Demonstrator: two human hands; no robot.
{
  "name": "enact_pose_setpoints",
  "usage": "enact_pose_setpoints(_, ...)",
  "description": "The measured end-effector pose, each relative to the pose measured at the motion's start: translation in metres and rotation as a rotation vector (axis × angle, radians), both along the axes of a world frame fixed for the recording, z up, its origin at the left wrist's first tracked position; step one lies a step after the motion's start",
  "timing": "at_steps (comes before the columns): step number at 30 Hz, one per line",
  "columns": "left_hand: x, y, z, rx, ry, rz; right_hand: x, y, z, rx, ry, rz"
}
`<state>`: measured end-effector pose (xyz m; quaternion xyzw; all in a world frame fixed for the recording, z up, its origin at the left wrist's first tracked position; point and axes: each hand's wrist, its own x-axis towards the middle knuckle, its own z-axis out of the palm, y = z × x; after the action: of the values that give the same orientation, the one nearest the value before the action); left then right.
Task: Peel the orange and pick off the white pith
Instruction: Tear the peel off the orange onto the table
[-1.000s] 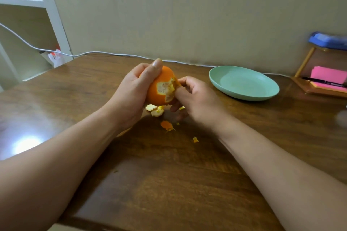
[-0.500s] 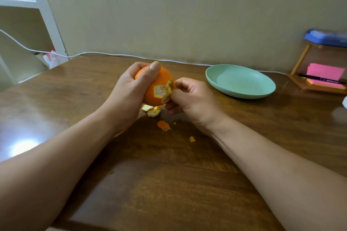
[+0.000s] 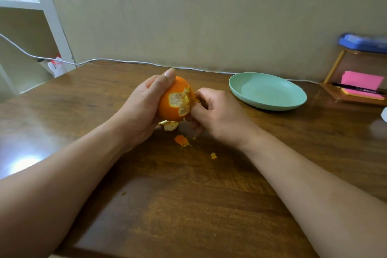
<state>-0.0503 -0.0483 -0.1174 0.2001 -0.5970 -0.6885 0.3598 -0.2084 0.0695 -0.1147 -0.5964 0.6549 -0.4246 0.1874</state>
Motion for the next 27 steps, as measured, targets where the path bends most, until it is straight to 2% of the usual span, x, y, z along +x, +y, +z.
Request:
enact_pose_setpoints(8,0.000,0.002,0.000,0.017,-0.002,-0.012,-0.002,-0.006,-0.005,-0.075,-0.083,-0.011)
enact_pose_setpoints(15,0.002,0.000,0.003,0.118,-0.037,-0.050,0.000,-0.006,-0.004,-0.089,-0.048,-0.014)
enact_pose_setpoints(18,0.003,0.000,0.005,0.216,-0.003,-0.081,-0.002,-0.010,-0.004,-0.101,-0.222,0.000)
enact_pose_setpoints(23,0.010,-0.004,0.008,0.509,0.109,-0.161,-0.003,-0.011,-0.004,-0.044,-0.687,0.157)
enact_pose_setpoints(25,0.012,-0.008,0.009,0.585,0.173,-0.183,-0.001,-0.012,-0.003,-0.040,-0.810,0.173)
enact_pose_setpoints(27,0.013,-0.012,0.008,0.630,0.247,-0.141,-0.001,-0.011,-0.003,-0.036,-0.837,0.139)
